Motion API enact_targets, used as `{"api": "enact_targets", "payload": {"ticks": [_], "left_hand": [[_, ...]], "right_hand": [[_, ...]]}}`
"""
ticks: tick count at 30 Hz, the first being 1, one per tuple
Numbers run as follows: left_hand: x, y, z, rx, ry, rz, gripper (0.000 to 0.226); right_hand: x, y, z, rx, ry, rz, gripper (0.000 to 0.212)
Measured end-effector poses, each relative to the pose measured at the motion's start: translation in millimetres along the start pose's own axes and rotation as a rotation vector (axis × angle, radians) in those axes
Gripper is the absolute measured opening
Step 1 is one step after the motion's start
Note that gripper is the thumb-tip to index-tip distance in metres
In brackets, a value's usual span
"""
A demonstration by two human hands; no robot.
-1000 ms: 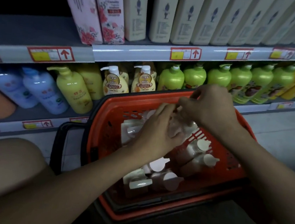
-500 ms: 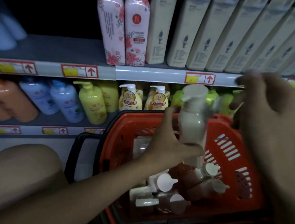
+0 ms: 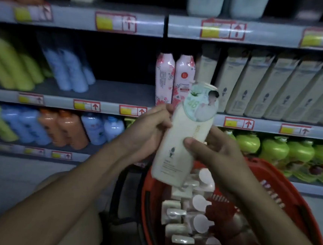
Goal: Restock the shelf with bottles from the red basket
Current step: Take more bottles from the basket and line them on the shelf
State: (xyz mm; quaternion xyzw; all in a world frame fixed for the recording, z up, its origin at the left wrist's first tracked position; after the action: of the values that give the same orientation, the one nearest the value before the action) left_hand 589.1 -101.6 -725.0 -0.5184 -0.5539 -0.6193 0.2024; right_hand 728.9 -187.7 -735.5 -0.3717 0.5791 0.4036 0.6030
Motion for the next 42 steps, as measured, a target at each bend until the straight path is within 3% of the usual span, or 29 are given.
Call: {"api": "enact_targets", "payload": {"ticks": [3,7,13,17,24,35,42], "left_hand": [[57.9,-9.5,-22.3,-0.014,0.176,0.225,0.047],[134.2,-26.1,-57.2,0.080,0.468,0.628,0.062],[197.3,-45.8,-80.0,0.243,0.661,0.599,0.064],[222.1,-66.1,-80.1,0.319,0.710,0.484,0.062],[255.0,-101.7,-50.4,0.410,0.802,0.491,0.055],[357.7,-123.3,56.1,0.595,0.890,0.557,0.065],[380.1,-144.1,105.3,0.630,0.874,0.742,0.063]], "right_hand": [[-39.1,32.4,-2.0,0.061,-0.095,0.090,0.046],[-106.4,72.5,1.3,0.114,-0.259,0.128,0.056],[-173.1,131.5,8.2,0.141,-0.379,0.149,0.050],[-189.0,162.4,11.6,0.082,-0.466,0.057,0.049],[-192.1,218.0,44.3,0.111,-0.592,-0.151,0.071],[-249.4,301.3,165.4,0.147,-0.676,-0.033,0.051],[-234.6,331.7,225.9,0.137,-0.611,-0.054,0.051]]}}
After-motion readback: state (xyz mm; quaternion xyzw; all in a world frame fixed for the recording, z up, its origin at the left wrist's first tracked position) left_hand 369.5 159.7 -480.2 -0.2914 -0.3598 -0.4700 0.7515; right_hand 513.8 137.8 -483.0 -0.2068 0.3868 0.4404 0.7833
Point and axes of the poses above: each hand's wrist, its own z-axis towards the middle knuckle, its own y-axis out of the palm, x = y × z, the point moved 5 cm from there along z, towards the middle knuckle, and after that the axes turned 11 degrees about x, right-handed, at the moved point
